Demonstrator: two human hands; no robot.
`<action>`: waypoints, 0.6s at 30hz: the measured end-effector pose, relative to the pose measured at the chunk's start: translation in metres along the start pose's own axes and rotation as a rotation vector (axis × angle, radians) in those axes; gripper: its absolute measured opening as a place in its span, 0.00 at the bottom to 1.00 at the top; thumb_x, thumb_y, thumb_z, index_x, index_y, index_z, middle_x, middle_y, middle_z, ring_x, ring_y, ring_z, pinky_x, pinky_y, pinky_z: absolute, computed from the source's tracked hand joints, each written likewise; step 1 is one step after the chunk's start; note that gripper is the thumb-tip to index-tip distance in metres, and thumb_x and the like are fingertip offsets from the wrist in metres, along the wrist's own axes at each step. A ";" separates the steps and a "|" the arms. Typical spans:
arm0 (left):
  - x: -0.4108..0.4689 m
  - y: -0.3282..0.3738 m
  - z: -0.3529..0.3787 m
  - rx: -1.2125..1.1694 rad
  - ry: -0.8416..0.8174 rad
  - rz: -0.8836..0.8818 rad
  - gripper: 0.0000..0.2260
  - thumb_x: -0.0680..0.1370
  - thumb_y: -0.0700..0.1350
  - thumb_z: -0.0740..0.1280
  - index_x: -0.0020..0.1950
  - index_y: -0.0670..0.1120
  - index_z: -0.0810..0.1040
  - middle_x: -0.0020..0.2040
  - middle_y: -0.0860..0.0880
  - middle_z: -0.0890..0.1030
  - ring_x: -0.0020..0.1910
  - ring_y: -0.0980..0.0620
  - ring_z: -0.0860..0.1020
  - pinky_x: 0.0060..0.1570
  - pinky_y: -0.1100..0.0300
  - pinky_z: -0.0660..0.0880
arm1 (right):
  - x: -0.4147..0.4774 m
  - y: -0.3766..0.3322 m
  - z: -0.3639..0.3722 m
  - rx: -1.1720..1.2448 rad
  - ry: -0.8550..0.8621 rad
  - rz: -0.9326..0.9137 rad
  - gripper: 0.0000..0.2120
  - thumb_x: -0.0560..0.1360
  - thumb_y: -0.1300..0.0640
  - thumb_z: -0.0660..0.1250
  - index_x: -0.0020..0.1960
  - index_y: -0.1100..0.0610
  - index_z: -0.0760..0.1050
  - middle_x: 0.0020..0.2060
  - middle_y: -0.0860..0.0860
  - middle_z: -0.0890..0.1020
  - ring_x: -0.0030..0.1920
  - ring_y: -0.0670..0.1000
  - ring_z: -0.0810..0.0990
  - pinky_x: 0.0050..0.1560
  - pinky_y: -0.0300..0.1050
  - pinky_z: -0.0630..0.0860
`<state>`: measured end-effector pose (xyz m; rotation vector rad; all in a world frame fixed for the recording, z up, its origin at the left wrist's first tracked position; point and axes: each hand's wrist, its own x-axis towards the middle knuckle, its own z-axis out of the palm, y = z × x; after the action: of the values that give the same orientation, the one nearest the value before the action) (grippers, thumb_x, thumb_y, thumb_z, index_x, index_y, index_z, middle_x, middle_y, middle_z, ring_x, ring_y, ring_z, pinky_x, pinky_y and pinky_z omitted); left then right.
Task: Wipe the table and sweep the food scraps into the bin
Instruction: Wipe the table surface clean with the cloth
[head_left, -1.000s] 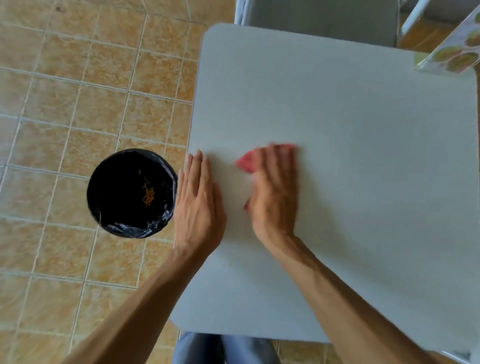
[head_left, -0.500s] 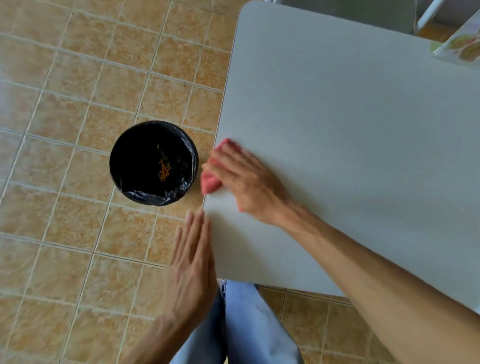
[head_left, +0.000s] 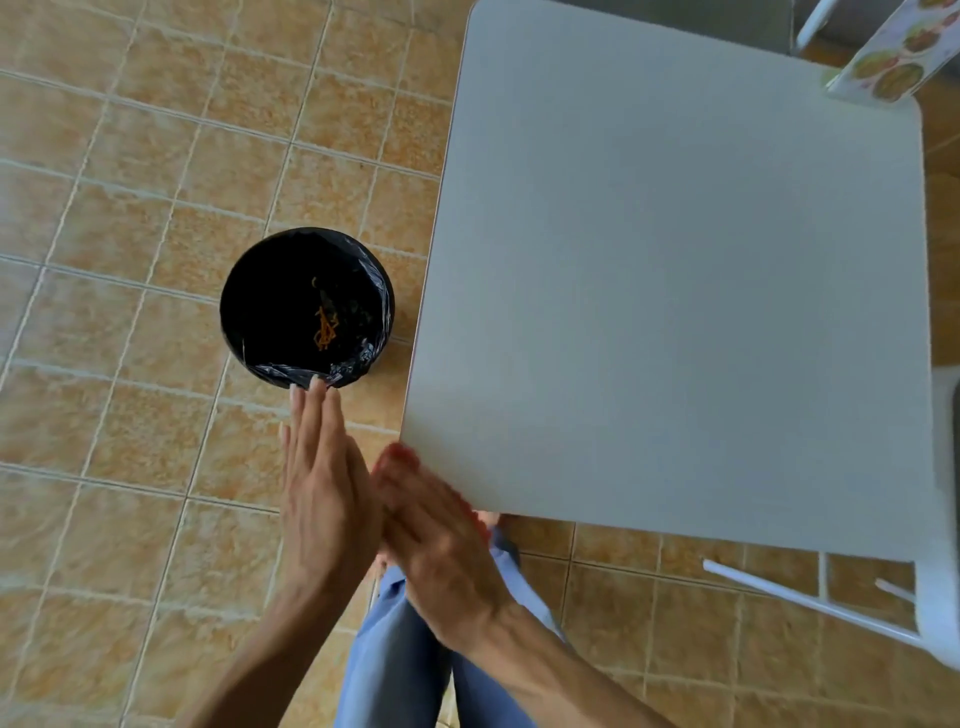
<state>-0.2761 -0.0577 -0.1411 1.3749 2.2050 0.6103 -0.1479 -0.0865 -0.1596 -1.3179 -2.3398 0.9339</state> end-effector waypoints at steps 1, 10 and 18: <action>0.000 -0.002 -0.003 -0.002 0.004 -0.016 0.24 0.82 0.43 0.48 0.79 0.41 0.59 0.81 0.47 0.57 0.81 0.53 0.49 0.79 0.53 0.47 | -0.006 -0.006 0.002 -0.009 -0.039 -0.068 0.17 0.88 0.56 0.54 0.67 0.58 0.78 0.71 0.54 0.78 0.77 0.52 0.69 0.75 0.52 0.68; -0.023 0.041 0.014 -0.006 -0.093 0.062 0.24 0.82 0.44 0.49 0.78 0.40 0.61 0.80 0.46 0.59 0.80 0.52 0.51 0.79 0.49 0.52 | -0.063 0.010 -0.081 0.053 0.160 0.160 0.22 0.78 0.65 0.64 0.71 0.57 0.76 0.72 0.51 0.76 0.76 0.48 0.69 0.73 0.49 0.72; -0.073 0.147 0.101 -0.068 -0.238 0.379 0.22 0.80 0.40 0.57 0.75 0.40 0.67 0.78 0.44 0.64 0.80 0.48 0.56 0.78 0.54 0.52 | -0.127 0.120 -0.198 0.050 0.624 0.500 0.30 0.75 0.78 0.57 0.73 0.59 0.73 0.71 0.53 0.75 0.76 0.54 0.70 0.62 0.66 0.79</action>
<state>-0.0839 -0.0524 -0.1230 1.7467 1.7369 0.6071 0.1050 -0.0712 -0.0847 -1.8831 -1.5409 0.5682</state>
